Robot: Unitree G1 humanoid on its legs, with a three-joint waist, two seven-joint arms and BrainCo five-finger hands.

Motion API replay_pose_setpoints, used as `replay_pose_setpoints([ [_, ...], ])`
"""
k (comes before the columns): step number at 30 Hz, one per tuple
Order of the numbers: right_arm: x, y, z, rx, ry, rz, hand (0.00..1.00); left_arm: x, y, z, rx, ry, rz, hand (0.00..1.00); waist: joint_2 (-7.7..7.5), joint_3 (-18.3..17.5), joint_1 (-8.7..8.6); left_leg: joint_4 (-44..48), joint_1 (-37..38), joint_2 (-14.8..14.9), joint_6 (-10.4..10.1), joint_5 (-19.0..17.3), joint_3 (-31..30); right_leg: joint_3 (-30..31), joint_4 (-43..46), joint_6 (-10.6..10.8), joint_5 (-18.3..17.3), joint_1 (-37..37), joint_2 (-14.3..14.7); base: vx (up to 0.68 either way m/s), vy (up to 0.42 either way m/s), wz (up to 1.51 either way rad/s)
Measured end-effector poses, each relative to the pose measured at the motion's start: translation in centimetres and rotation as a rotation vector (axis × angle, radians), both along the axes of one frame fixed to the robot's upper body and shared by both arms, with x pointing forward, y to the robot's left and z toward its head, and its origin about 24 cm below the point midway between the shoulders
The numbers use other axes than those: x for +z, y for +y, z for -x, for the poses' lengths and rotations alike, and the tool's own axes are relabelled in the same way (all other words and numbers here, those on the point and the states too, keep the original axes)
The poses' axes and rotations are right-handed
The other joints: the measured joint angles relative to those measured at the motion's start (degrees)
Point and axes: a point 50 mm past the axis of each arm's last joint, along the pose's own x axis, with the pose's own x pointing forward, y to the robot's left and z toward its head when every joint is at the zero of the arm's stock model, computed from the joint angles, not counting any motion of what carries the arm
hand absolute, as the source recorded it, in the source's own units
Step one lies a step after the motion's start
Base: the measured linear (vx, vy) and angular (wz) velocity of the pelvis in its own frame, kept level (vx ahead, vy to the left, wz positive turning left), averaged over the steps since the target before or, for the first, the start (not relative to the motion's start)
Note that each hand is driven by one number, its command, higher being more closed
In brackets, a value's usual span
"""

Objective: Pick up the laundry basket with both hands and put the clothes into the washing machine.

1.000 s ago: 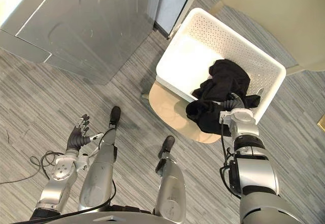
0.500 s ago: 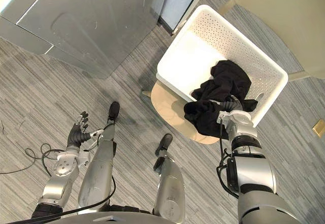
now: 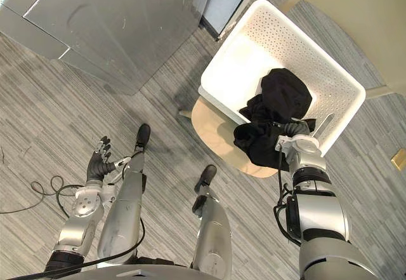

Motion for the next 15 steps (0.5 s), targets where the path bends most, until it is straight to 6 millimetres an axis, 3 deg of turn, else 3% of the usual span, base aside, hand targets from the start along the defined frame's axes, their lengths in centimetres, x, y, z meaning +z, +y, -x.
replay_pose_setpoints([
  [4, -0.3, 0.0, 0.1, -0.033, -0.007, -0.024, 1.00, 0.0, -0.2, 0.0, -0.004, 0.002, 0.002, 0.00, 0.20, -0.83, 0.08, -0.04, -0.03, -0.01, -0.19, 0.13, -0.01, -0.04, -0.08, 0.03, 0.02, 0.01, 0.02, 0.05, -0.011, 0.00],
  [8, -0.2, 0.1, 0.3, -0.122, -0.131, -0.182, 1.00, 0.1, -0.7, -0.2, -0.001, -0.004, 0.019, 0.00, 1.33, -1.99, 0.18, -0.05, -0.02, 0.00, -0.24, 0.18, 0.00, -0.03, -0.06, 0.09, 0.07, 0.05, 0.06, 0.04, -0.012, -0.01],
  [12, 1.7, 1.4, -0.5, -0.255, -0.401, -0.441, 1.00, 0.5, -1.1, -0.9, 0.010, -0.018, 0.027, 0.00, 2.80, -2.80, 0.11, -0.14, 0.07, 0.07, -0.20, 0.28, 0.08, 0.15, 0.00, 0.24, 0.38, 0.03, 0.15, 0.04, -0.015, -0.03],
  [15, 4.5, 3.6, -1.3, -0.300, -0.679, -0.702, 1.00, 0.7, -1.2, -1.2, 0.020, -0.026, 0.030, 0.00, 3.33, -3.07, 0.24, -0.38, 0.57, 0.10, 0.27, 0.67, 0.39, 0.29, 0.00, 0.43, 0.52, 0.29, 0.04, 0.05, -0.018, -0.01],
])
